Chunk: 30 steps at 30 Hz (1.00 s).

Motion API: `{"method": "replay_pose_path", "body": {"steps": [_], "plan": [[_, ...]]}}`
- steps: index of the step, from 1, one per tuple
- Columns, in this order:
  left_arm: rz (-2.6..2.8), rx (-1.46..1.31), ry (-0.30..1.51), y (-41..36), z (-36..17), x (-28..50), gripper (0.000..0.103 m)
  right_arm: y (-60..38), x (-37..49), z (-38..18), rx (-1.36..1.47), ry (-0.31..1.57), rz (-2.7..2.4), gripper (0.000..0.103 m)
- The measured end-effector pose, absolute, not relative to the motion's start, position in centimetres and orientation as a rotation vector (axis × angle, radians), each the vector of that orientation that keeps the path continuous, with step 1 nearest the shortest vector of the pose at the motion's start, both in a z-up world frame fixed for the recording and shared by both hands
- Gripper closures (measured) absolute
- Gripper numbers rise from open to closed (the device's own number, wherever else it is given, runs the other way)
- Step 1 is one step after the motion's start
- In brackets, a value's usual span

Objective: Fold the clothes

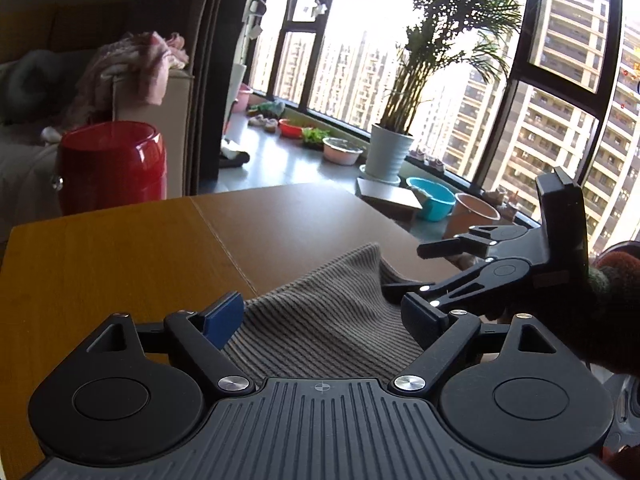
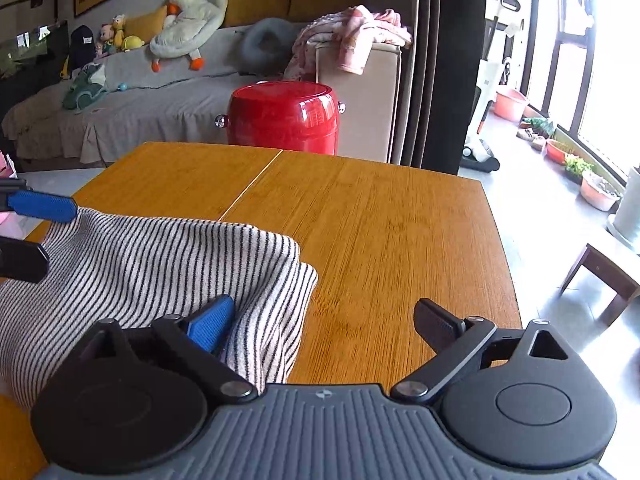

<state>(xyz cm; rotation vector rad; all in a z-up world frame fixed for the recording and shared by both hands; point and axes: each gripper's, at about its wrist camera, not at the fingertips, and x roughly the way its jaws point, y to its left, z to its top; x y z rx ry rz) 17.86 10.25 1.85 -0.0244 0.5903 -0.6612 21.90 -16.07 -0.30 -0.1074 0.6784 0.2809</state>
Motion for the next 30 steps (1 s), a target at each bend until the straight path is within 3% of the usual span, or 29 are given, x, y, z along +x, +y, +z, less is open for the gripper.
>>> {"method": "replay_pose_path", "body": {"steps": [3,7,11,18,21,23,30], "plan": [[-0.641,-0.027,0.639,9.8,1.0,19.7,0.013,-16.5,21.6,-0.2,-0.083,0.681,0.282,0.006],[-0.613,-0.056,0.719,9.7,-1.6,22.1,0.010,-17.8,19.9,1.8,0.027,0.679,0.313,0.023],[-0.619,-0.132,0.738,10.6,-2.6,22.6,0.009,-19.6,17.0,3.6,0.199,0.712,0.395,0.023],[-0.612,-0.191,0.764,11.2,-3.1,22.4,0.009,-20.2,14.4,0.7,0.509,0.898,0.608,0.021],[-0.605,-0.203,0.771,11.3,-3.2,22.3,0.009,-19.0,14.8,-1.4,0.519,0.962,0.579,0.022],[-0.604,-0.196,0.776,11.3,-3.1,21.8,0.010,-18.8,15.8,-2.1,0.531,0.959,0.560,0.028],[-0.614,-0.240,0.803,12.0,-3.2,19.2,0.012,-19.2,20.3,-1.3,0.494,0.908,0.486,0.028]]}}
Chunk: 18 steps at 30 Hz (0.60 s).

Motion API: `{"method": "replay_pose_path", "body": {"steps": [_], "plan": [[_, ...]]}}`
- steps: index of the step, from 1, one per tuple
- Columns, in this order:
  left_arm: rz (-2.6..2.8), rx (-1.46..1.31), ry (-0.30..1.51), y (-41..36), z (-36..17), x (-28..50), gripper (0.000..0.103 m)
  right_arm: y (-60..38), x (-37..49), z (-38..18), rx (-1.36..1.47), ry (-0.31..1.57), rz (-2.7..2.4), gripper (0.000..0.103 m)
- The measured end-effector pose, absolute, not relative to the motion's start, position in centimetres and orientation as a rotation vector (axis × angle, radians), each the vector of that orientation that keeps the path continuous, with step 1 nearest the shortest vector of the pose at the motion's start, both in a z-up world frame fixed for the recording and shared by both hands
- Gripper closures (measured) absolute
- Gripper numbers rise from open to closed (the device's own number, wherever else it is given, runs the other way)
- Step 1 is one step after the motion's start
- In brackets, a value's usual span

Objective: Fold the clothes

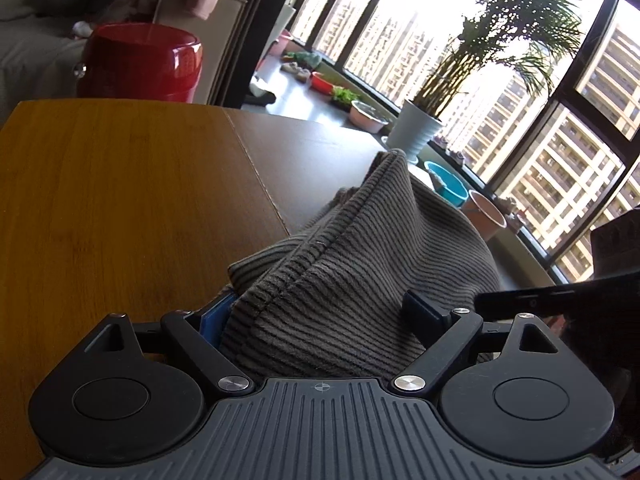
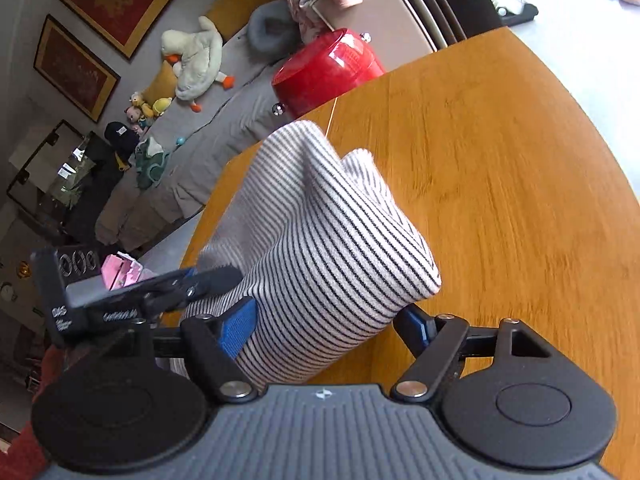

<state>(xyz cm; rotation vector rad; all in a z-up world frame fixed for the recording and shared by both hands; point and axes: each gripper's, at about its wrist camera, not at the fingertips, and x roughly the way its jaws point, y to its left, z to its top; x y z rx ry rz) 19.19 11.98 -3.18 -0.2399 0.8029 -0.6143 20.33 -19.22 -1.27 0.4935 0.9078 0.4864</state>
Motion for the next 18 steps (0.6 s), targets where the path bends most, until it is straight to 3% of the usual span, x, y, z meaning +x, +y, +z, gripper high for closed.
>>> {"method": "replay_pose_path", "body": {"steps": [10,18], "plan": [[-0.782,-0.300,0.837,9.1,-4.0,15.5,0.010,-17.2,24.4,0.2,0.251,0.813,0.368,0.023],[-0.872,-0.295,0.798,8.7,-3.1,13.1,0.010,-17.0,22.1,2.5,0.094,0.721,0.337,0.022]]}}
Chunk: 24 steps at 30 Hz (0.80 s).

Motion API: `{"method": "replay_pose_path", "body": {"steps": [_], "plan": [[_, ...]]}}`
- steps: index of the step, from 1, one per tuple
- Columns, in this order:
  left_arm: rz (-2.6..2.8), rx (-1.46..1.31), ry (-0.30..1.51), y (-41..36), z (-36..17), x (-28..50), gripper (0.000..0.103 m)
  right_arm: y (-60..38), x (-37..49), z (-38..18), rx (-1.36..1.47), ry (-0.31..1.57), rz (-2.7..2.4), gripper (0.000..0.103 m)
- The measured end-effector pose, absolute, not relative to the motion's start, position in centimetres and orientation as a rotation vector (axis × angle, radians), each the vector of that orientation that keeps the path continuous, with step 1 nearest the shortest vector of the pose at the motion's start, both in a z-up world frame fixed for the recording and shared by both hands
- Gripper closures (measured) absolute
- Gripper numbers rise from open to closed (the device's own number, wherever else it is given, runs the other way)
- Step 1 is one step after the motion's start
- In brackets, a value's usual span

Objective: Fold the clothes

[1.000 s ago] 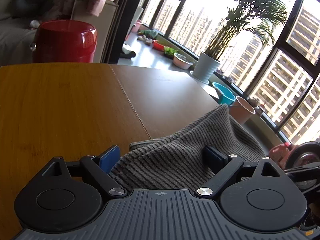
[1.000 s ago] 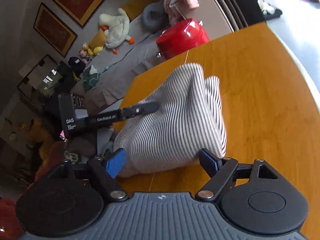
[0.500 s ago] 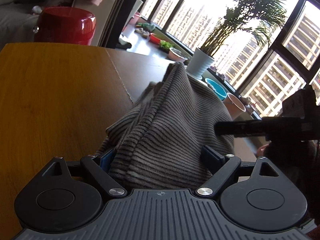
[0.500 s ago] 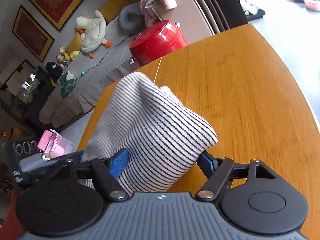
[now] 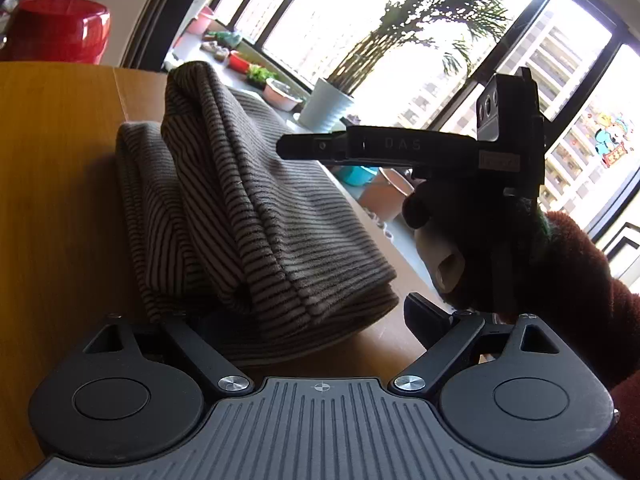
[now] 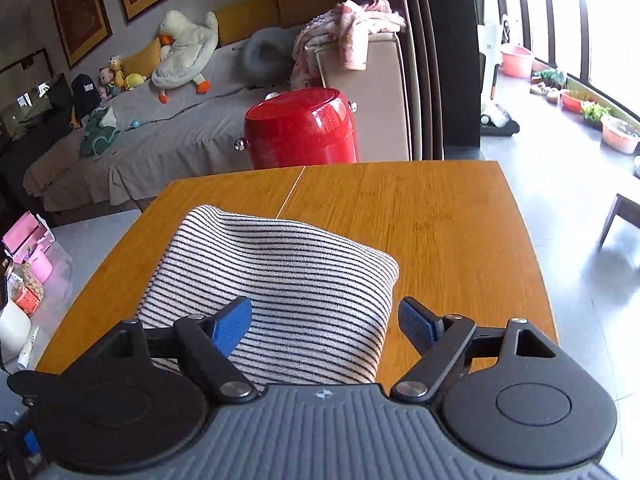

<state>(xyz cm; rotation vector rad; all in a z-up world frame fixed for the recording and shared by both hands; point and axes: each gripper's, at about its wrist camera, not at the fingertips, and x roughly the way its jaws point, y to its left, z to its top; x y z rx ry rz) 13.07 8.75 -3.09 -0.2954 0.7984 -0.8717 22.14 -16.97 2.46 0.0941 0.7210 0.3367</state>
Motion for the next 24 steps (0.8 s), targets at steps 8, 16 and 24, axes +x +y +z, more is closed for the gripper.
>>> {"method": "replay_pose_path", "body": {"steps": [8,16,24], "plan": [[-0.630,-0.340,0.696,14.7,-1.5,13.5,0.018,-16.7,16.4,4.1,-0.017,0.622,0.426,0.017],[-0.556,-0.273,0.789,13.0,-4.3,16.4,0.044,-9.2,10.5,1.8,-0.301,0.530,0.604,0.014],[-0.567,-0.270,0.787,12.8,-4.5,15.9,0.044,-5.7,9.9,-1.1,-0.495,0.417,0.457,0.022]]}}
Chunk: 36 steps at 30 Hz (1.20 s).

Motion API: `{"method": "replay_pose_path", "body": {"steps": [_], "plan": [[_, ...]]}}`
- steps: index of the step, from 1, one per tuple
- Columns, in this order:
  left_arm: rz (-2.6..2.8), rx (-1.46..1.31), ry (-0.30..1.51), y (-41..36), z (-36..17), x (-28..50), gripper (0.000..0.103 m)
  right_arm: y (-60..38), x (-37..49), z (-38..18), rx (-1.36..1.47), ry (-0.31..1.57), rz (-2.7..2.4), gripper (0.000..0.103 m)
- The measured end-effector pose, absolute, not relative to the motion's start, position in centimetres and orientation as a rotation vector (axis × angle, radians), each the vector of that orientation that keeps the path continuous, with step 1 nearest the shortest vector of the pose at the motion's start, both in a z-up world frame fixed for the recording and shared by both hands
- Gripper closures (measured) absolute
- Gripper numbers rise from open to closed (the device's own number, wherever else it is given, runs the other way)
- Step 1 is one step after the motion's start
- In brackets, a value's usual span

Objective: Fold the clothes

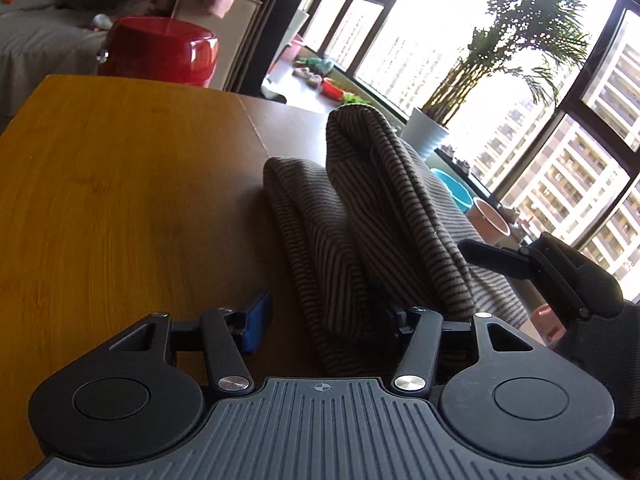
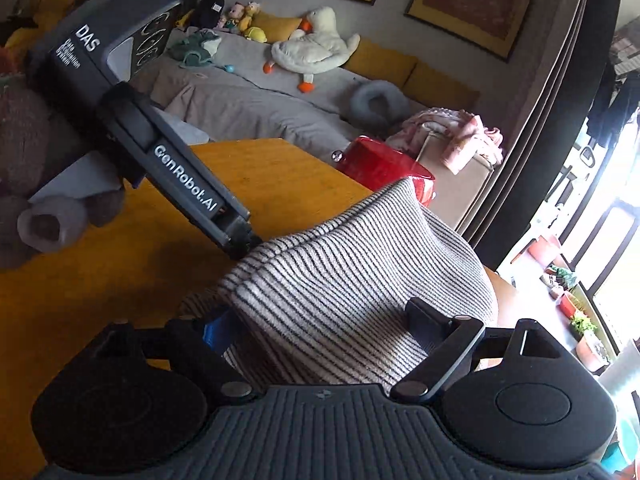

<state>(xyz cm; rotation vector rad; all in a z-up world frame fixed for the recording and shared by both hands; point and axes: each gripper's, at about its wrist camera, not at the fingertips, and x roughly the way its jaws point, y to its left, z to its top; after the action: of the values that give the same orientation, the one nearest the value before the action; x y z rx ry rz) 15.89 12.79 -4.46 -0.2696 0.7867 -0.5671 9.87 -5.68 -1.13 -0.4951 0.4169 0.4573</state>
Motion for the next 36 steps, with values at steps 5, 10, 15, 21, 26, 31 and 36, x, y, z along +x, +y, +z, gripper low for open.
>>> {"method": "replay_pose_path", "body": {"steps": [5,10,15,21,26,31,36], "plan": [[-0.634,-0.297,0.796,12.0,-4.9,15.8,0.047,-9.3,11.4,1.3,-0.289,0.475,0.494,0.064],[-0.718,-0.295,0.803,9.3,-5.2,15.7,0.047,-13.8,13.2,4.2,-0.033,0.510,0.537,0.079],[-0.791,-0.261,0.798,6.6,-5.4,15.2,0.044,-13.0,14.8,4.3,-0.010,0.607,0.662,0.079],[-0.780,-0.172,0.784,8.0,-4.4,13.4,0.030,-11.6,15.1,2.3,-0.105,0.681,0.727,0.076],[-0.671,-0.198,0.733,12.2,-2.4,12.8,0.016,-9.9,13.1,1.4,-0.264,0.633,0.727,0.066],[-0.636,-0.282,0.643,13.4,0.5,14.0,0.019,-8.0,10.9,0.4,-0.417,0.578,0.699,0.059],[-0.743,-0.308,0.599,9.9,2.3,16.1,0.027,-7.1,9.8,-0.1,-0.508,0.550,0.672,0.057]]}}
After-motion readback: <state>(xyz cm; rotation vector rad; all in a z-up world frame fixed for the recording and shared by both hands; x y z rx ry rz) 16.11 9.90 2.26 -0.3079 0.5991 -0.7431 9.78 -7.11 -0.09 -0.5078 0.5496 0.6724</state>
